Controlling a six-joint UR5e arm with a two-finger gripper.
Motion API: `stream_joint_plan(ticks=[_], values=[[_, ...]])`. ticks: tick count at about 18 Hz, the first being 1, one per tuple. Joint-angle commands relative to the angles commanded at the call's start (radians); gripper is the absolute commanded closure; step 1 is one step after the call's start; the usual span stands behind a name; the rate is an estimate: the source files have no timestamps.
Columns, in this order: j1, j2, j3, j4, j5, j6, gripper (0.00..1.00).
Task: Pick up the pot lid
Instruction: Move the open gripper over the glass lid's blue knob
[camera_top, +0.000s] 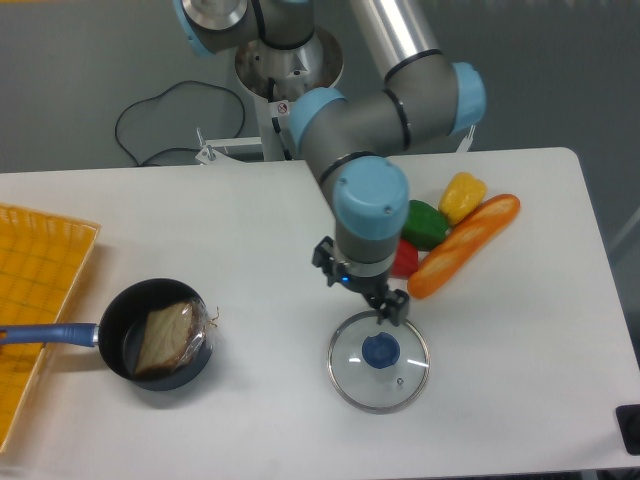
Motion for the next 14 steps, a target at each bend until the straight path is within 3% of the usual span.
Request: stream_joint_plan(ticks=[14], values=[[0.028, -0.015, 0.002, 0.034, -0.02, -0.006, 0.0]])
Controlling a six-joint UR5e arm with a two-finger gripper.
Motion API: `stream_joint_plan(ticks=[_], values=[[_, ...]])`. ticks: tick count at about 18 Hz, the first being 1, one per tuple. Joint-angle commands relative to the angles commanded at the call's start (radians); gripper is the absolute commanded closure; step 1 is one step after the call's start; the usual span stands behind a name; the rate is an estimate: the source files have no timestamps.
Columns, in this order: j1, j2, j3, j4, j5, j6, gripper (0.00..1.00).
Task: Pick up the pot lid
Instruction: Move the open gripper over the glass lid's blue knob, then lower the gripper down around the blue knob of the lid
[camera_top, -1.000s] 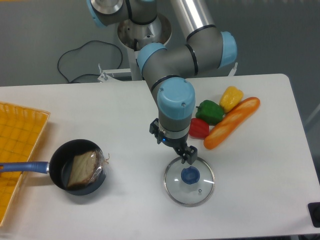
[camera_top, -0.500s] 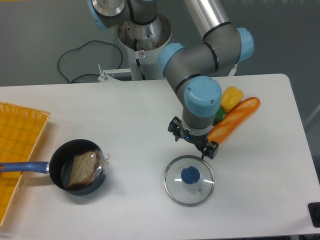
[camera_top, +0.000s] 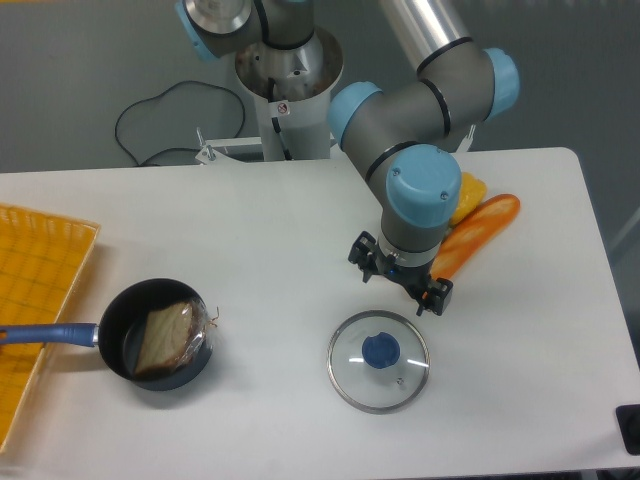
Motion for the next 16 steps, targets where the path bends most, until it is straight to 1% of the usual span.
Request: stream_joint_plan(ticks=[5, 6, 8, 12, 13, 16], values=[[-0.011, -0.028, -0.005, 0.003, 0.0, -0.015, 0.0], [-0.012, -0.031, -0.008, 0.018, 0.0, -0.034, 0.0], [-0.015, -0.035, -0.009, 0.041, -0.017, -0.096, 0.0], [-0.02, -0.06, -0.003, 0.044, -0.029, -0.227, 0.0], [-0.02, -0.072, -0.002, 0.055, -0.029, -0.248, 0.0], [-0.029, -0.104, 0.0, 0.127, -0.028, -0.363, 0.0]])
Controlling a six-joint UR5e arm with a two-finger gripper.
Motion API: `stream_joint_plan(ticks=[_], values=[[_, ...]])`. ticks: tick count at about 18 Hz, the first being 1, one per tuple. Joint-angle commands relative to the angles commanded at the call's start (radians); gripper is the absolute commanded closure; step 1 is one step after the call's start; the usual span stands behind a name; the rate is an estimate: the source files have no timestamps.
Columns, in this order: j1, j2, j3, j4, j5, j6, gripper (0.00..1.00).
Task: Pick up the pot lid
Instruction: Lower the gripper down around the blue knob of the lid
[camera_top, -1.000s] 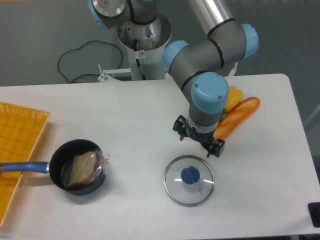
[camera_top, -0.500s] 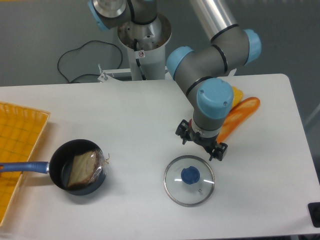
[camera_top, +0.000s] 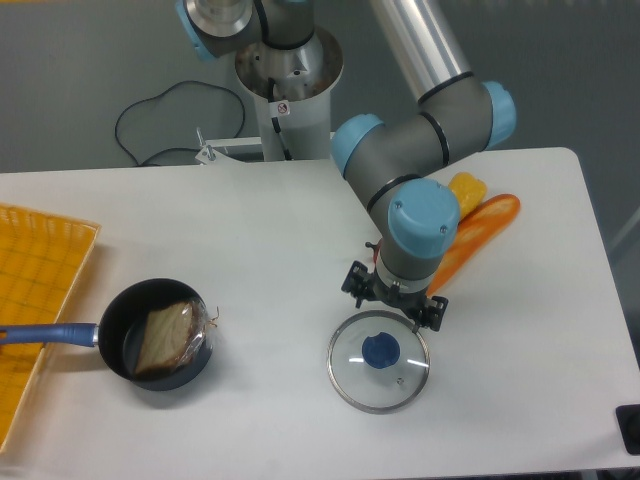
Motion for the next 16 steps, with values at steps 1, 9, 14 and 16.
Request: stream_joint_plan(ticks=[1, 9, 14, 16], values=[[-0.003, -0.011, 0.005, 0.017, 0.0, -0.028, 0.0], [-0.02, -0.04, 0.012, 0.032, 0.002, -0.046, 0.0], [-0.02, -0.046, 0.011, 0.032, 0.003, -0.034, 0.0], [-0.025, -0.055, 0.011, 0.034, 0.006, -0.034, 0.0]])
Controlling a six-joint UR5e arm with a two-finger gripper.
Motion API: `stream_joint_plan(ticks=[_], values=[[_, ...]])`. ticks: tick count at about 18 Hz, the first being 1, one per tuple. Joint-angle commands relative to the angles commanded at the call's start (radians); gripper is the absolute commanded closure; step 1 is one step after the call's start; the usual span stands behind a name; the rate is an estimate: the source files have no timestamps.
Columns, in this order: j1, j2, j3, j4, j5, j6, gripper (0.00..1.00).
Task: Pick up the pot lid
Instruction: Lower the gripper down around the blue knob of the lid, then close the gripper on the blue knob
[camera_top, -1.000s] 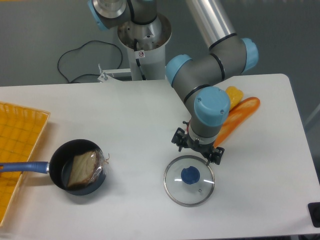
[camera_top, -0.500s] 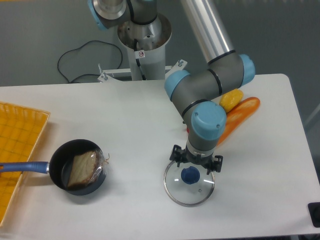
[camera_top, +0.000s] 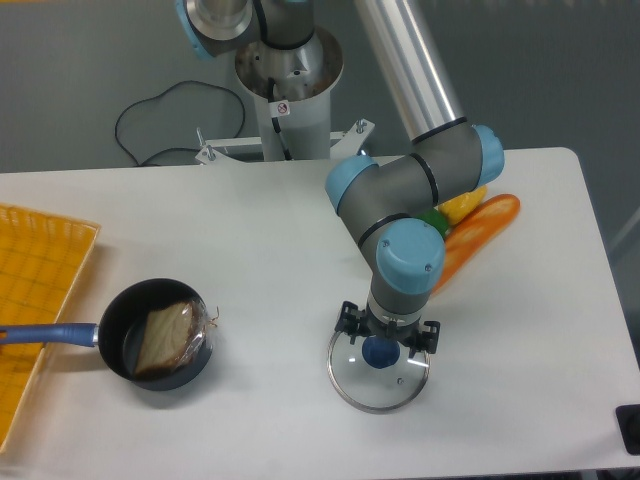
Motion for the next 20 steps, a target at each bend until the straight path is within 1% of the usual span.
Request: stream_joint_plan(ticks=[5, 9, 11, 15, 18, 20], values=[[-0.002, -0.006, 0.0, 0.011, 0.002, 0.005, 0.0], [-0.002, -0.006, -0.002, 0.012, 0.002, 0.037, 0.0], [-0.002, -0.006, -0.003, 0.012, 0.002, 0.054, 0.03], [-0.002, -0.011, -0.006, 0.014, 0.003, 0.066, 0.05], [-0.002, -0.032, -0.006, 0.037, 0.04, 0.083, 0.05], [-0.002, -0.032, -0.005, 0.043, 0.043, 0.084, 0.05]])
